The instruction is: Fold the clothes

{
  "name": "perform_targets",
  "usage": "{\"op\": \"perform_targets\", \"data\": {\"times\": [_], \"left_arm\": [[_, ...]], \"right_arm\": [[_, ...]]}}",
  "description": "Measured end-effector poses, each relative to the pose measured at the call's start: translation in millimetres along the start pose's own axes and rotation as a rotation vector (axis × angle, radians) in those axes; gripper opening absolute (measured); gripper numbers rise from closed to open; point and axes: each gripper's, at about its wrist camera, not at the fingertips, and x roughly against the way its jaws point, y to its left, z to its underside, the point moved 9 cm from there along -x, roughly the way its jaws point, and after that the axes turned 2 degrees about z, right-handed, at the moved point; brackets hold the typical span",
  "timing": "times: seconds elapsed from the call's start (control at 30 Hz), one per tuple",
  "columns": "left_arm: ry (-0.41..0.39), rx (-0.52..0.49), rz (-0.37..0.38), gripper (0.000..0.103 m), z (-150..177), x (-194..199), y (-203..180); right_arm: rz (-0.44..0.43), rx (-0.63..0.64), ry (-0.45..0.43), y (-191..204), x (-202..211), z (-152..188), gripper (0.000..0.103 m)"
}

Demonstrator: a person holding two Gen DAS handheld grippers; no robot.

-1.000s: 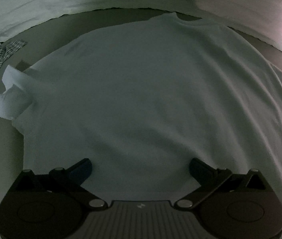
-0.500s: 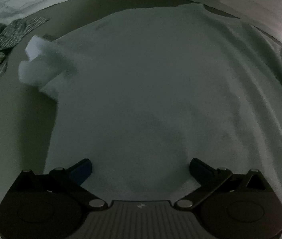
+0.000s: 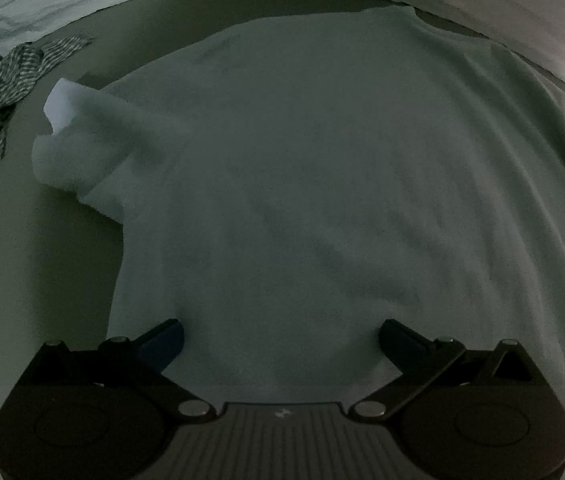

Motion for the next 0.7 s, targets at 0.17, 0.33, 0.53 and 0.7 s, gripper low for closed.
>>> {"op": "perform_targets", "data": {"times": [0.17,0.33,0.53,0.7], "left_arm": [[-0.029,0.018,-0.007,0.103,-1,-3,1],[-0.051,0.046,-0.018,0.103,-2,-6,4],[-0.059,0.074,-0.030,0.103,-1,-8,7],[-0.072,0.071,-0.032,0.103,-2,-6,0]], "right_arm": [[0.073,0.076,0.049,16,-94,-24,0.031],[0.031,0.054,0.092,40,-140,-14,0.028],[-0.073,0.164,0.154,90,-139,33,0.028],[-0.084,0.139,0.094,89,-126,27,0.028]]}}
